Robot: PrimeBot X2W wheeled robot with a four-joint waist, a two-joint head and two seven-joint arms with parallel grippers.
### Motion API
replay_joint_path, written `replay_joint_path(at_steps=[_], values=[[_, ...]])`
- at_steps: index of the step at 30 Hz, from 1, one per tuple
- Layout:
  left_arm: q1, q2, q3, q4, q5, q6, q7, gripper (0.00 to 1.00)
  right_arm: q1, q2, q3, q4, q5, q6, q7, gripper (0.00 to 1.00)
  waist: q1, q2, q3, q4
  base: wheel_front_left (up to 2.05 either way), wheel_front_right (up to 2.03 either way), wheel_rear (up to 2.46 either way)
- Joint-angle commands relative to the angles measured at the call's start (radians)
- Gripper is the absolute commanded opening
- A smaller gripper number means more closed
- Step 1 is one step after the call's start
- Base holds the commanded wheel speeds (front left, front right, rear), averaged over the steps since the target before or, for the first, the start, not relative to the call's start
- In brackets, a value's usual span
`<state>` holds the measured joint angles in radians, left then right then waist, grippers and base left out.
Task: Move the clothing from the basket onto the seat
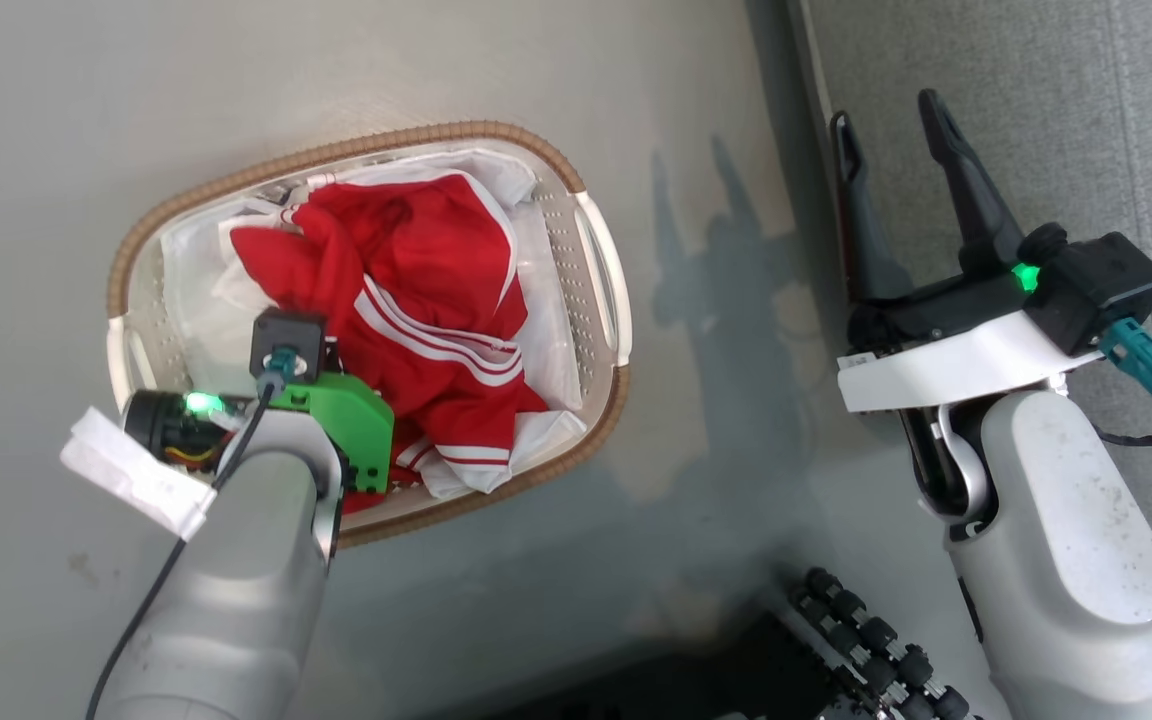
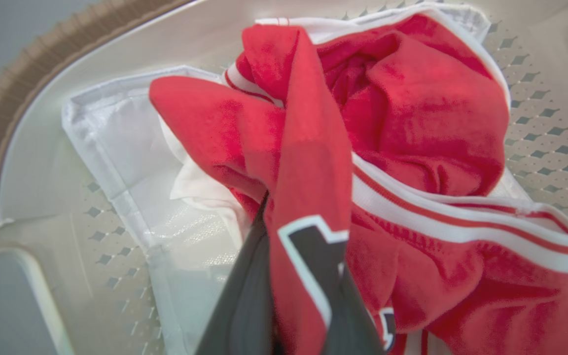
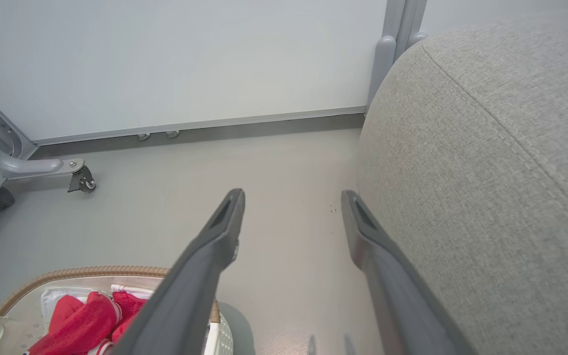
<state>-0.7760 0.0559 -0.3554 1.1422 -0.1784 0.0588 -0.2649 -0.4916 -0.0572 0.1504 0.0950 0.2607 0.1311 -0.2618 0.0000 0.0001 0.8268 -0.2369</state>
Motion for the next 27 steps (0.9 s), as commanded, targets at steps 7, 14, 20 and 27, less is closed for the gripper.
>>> replay_joint_path(at_steps=[7, 14, 20, 27], values=[[0.115, 0.013, 0.014, -0.084, -0.003, -0.015, 0.001, 0.00, 0.045, 0.000, 0.016, 0.037, 0.006, -0.001, -0.005, 1.00, 0.0000, -0.0001, -0.153, 0.010, 0.00, 0.00, 0.00], [0.223, 0.004, 0.030, -0.155, -0.018, -0.028, 0.001, 0.00, 0.094, -0.005, 0.019, 0.076, 0.003, -0.001, -0.005, 1.00, 0.0000, -0.0001, -0.284, 0.032, 0.00, 0.00, 0.00], [0.310, -0.001, 0.031, -0.214, -0.027, -0.042, 0.001, 0.00, 0.146, -0.010, 0.014, 0.103, 0.006, -0.001, -0.005, 1.00, 0.0000, -0.0001, -0.383, 0.057, 0.00, 0.00, 0.00], [0.391, -0.004, 0.013, -0.281, -0.049, -0.055, 0.000, 0.00, 0.214, -0.017, 0.015, 0.132, -0.003, -0.001, -0.005, 1.00, 0.0000, -0.0001, -0.493, 0.100, 0.00, 0.00, 0.00]])
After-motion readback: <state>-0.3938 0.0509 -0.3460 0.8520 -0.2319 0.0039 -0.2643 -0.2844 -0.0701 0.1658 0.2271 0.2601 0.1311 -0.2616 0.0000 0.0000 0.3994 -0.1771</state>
